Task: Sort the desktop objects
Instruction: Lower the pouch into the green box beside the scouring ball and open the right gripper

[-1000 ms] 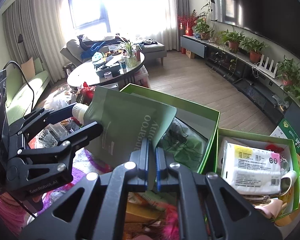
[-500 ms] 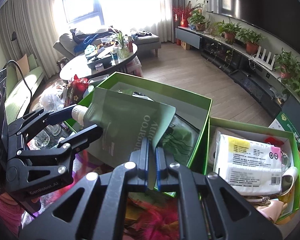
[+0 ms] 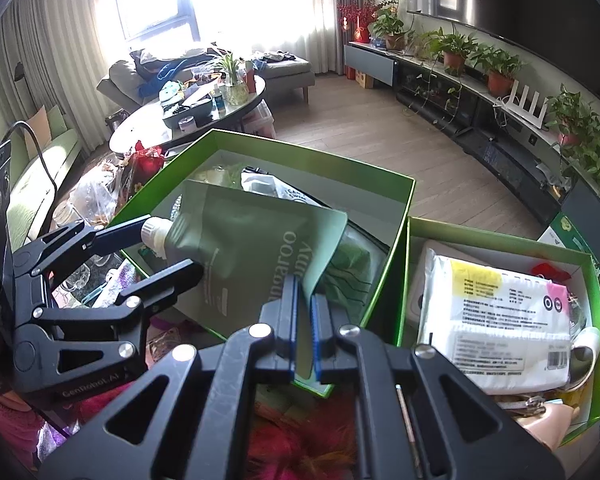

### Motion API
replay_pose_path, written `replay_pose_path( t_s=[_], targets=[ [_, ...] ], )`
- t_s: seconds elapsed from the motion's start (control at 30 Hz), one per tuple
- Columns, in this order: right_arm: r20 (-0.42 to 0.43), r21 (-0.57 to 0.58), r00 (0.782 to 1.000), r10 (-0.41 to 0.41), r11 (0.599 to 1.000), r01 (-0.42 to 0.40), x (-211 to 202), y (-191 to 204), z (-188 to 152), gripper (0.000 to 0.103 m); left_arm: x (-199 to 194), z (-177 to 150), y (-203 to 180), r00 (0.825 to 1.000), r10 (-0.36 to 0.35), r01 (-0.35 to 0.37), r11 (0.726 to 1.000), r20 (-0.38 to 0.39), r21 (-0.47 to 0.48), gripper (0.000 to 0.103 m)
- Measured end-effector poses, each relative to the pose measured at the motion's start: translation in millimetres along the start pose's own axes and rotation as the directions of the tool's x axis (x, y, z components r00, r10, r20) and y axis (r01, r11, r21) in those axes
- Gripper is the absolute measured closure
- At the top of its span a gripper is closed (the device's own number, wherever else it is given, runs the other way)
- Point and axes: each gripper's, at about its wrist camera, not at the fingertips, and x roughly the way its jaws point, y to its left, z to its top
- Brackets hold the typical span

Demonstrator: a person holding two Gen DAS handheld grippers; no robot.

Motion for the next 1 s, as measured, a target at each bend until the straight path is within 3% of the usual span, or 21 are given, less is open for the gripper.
replay_pose_path(
  t_s=[0.77, 1.0],
  targets=[
    [-0.032, 0.040, 0.999, -0.021, 0.999, 0.023, 14.5, -10.9, -3.2, 0.093, 21.9, -3.8, -5.4, 0.999, 0.005, -0.005, 1.000, -0.040, 0.009, 0.043],
    [-0.059, 0.032, 0.998, -0.035, 0.999, 0.037, 19.0, -13.6, -9.0, 0.087, 23.3, -9.5, -5.6, 0.998, -0.003, 0.004, 1.000, -0.055, 0.020, 0.043]
  ],
)
